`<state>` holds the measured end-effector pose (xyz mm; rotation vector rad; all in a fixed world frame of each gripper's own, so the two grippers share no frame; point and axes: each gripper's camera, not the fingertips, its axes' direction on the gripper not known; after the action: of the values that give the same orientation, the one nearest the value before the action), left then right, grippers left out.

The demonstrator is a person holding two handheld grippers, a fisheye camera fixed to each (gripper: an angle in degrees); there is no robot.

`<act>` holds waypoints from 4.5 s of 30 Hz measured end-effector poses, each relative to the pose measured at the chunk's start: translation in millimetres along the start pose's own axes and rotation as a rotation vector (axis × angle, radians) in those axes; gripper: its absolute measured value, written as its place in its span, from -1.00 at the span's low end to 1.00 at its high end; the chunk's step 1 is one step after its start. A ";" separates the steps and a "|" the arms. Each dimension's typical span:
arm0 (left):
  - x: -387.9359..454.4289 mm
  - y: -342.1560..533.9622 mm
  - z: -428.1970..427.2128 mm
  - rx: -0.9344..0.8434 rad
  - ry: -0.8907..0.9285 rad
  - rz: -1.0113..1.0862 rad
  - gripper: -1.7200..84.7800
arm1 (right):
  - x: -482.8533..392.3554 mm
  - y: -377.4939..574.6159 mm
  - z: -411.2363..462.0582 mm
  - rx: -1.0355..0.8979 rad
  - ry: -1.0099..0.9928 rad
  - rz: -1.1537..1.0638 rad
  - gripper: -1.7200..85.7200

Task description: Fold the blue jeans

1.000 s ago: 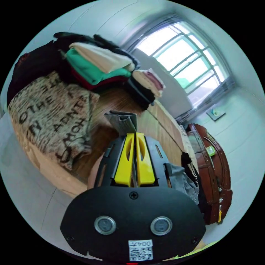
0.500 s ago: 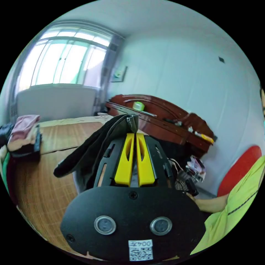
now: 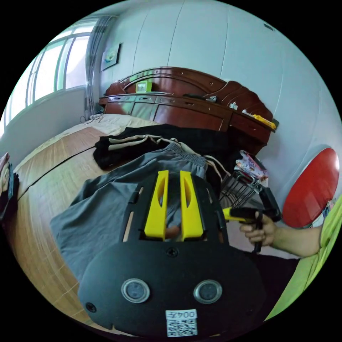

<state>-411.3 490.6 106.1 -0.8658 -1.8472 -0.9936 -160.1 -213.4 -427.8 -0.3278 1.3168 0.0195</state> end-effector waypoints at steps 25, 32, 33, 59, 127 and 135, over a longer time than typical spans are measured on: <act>-286.8 148.8 -45.1 -0.222 -0.117 -0.702 -0.67 | -76.1 -72.8 52.0 0.023 0.291 0.030 -0.69; -330.5 141.8 -39.3 -0.161 -0.050 -0.761 -0.76 | -104.7 -74.8 52.3 0.028 0.303 0.026 -0.70; -333.9 141.9 -39.7 -0.163 -0.043 -0.770 -0.77 | -110.3 -72.6 50.7 0.045 0.314 0.039 -0.71; -360.0 283.0 -368.9 0.238 -0.208 -0.939 -0.94 | -393.6 53.6 174.2 -0.144 0.513 -0.644 -0.82; -262.1 449.6 -515.0 0.522 -0.209 -0.949 -0.94 | -503.1 -21.2 301.2 -0.347 0.677 -0.862 -0.91; -259.0 414.5 -482.8 0.196 -0.516 -0.883 -0.93 | -473.5 -8.7 328.8 -0.609 0.796 -0.842 -0.95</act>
<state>212.4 206.3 153.5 -0.1433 -2.8239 -1.1218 30.3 -59.7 94.3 -1.5072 1.8351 -0.4690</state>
